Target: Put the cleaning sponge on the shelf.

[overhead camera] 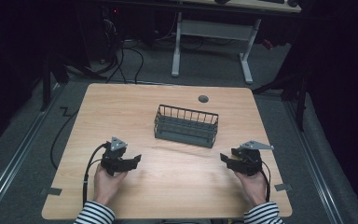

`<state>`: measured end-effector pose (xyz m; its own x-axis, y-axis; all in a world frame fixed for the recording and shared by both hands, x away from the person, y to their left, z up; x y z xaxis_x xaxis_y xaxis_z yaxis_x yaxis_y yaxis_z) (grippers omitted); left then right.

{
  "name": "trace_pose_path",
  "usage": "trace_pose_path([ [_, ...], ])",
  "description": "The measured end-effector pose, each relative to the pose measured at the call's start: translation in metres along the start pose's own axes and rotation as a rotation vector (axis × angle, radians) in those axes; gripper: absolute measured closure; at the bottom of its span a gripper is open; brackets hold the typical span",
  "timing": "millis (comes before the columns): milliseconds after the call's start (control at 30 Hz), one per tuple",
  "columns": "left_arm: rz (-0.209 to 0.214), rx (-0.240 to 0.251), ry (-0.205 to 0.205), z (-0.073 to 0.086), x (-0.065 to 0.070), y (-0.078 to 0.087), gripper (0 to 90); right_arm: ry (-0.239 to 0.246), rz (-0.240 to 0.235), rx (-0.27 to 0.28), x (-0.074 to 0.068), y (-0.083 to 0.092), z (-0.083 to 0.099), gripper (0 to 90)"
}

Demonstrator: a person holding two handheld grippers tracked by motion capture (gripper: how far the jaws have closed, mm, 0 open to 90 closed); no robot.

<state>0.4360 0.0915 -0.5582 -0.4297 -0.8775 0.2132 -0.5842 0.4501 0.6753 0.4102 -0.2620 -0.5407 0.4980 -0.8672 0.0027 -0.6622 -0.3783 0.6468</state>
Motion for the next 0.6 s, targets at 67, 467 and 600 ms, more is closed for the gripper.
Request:
trace_pose_path([
  [67, 0.003, -0.004, -0.008, -0.003, 0.003, 0.0, 32.6, -0.004, -0.001, -0.001, 0.001, 0.001, -0.002, 42.7],
  [467, 0.027, -0.039, -0.031, -0.052, 0.019, -0.001, 36.0, 0.012, -0.003, -0.037, 0.016, 0.005, -0.036, 50.4],
  [600, 0.03, -0.04, -0.035, -0.069, 0.021, 0.0, 36.3, 0.006, -0.01, -0.047, 0.024, 0.003, -0.053, 53.4],
])
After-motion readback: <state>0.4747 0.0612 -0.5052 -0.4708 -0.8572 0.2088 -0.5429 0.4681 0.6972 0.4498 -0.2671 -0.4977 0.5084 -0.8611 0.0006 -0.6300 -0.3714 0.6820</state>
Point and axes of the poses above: each handheld gripper's, and its own axes: y roughly backward along the jaws, z roughly out of its underside, x roughly to its right, the point moved 10 cm from there along -y, roughly forward along the jaws, and after that the axes turned 10 degrees about y, right-handed, at the moved point
